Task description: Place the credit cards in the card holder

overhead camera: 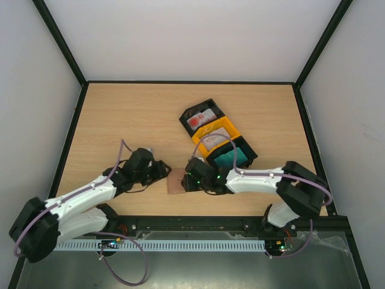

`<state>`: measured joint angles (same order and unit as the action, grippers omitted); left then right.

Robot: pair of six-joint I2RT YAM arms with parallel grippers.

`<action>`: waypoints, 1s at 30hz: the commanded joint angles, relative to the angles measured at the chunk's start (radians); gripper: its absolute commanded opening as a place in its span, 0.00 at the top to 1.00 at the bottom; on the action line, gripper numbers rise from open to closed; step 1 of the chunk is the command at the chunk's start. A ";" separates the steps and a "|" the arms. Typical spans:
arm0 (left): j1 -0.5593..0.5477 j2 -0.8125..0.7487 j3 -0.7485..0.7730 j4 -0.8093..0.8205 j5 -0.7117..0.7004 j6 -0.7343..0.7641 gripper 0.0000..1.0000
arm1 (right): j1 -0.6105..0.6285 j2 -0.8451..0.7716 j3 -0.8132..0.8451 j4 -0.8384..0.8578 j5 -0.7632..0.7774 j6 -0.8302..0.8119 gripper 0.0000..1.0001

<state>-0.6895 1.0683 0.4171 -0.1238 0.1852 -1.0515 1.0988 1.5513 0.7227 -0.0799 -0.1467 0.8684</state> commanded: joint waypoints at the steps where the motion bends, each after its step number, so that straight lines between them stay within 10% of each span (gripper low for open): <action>1: 0.005 -0.139 0.131 -0.214 -0.187 0.099 0.36 | -0.009 -0.160 0.051 -0.124 0.097 -0.015 0.45; 10: 0.013 -0.464 0.359 -0.481 -0.429 0.291 0.01 | -0.014 -0.664 0.090 -0.427 0.510 -0.107 0.25; 19: 0.015 -0.665 0.553 -0.597 -0.586 0.442 0.00 | -0.013 -0.999 0.317 -0.740 0.850 -0.105 0.13; 30: 0.014 -0.723 0.681 -0.699 -0.704 0.506 0.00 | -0.014 -1.049 0.385 -0.842 0.945 -0.101 0.02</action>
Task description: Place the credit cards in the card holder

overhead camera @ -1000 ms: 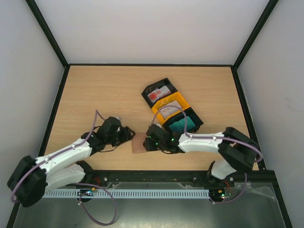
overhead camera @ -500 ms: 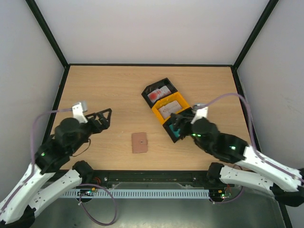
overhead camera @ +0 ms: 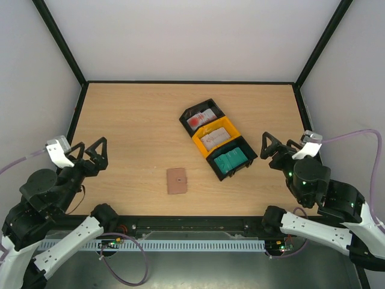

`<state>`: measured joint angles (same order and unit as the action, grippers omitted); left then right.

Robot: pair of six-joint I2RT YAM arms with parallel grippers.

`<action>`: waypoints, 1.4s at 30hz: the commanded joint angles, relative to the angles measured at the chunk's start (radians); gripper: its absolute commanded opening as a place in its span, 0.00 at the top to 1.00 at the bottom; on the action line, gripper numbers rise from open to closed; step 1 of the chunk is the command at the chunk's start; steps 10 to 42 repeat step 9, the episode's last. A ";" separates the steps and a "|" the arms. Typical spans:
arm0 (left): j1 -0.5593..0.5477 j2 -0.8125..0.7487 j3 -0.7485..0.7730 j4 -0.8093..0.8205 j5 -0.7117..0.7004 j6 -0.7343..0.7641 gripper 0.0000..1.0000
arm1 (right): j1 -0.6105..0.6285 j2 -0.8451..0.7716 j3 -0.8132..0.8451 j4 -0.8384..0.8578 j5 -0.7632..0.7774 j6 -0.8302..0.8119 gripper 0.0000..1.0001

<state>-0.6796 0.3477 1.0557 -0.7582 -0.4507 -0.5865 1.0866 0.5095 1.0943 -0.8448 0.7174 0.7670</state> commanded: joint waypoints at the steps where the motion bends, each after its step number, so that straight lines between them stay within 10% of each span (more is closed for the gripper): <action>1: 0.005 -0.003 0.048 -0.071 -0.074 0.041 0.00 | -0.002 -0.010 0.014 -0.078 0.084 0.000 0.02; 42: 0.004 -0.011 0.064 -0.092 -0.080 0.041 0.00 | -0.002 -0.011 0.004 -0.070 0.103 -0.002 0.02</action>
